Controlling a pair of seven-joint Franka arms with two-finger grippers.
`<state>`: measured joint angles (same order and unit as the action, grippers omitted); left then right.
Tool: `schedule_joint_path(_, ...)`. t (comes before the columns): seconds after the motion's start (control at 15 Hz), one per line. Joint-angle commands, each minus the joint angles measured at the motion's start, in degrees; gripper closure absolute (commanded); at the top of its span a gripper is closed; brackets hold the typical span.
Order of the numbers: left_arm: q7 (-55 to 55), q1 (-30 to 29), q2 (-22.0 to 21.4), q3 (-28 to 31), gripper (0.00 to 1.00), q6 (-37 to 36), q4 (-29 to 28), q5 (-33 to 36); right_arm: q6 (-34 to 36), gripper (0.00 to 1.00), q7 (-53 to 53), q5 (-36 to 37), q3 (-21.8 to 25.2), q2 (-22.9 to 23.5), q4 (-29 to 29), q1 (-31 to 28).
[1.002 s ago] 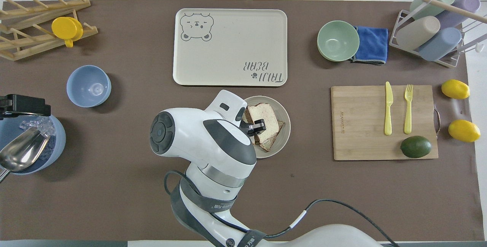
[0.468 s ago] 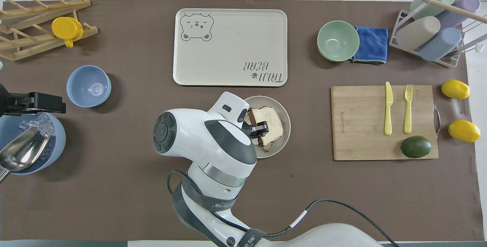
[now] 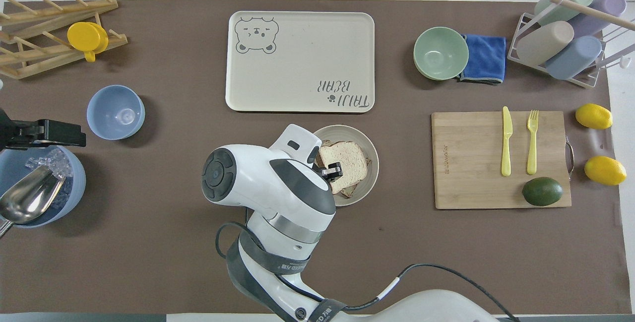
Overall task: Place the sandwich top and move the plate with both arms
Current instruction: 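Lower the bread onto the egg toast and open the right gripper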
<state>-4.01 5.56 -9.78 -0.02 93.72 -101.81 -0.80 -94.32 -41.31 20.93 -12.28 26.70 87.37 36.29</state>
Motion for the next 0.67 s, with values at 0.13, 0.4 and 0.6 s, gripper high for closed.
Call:
schedule_joint_path(0.13,0.4,0.0,-0.7,0.4,0.0,1.4,-0.9,-0.6,-12.9,0.34,-2.3,-6.1,-0.5,-2.0,7.4,-2.6)
schedule_joint_path(0.4,0.5,-0.3,-0.7,0.4,0.0,1.7,-1.1,-1.1,-16.5,0.24,-2.3,-10.9,-0.5,-2.0,7.6,-4.3)
schedule_joint_path(0.6,0.3,-0.4,-0.7,0.4,0.0,1.7,-1.1,-1.7,-15.8,0.12,-1.3,-12.8,-0.5,-4.5,6.5,-7.3)
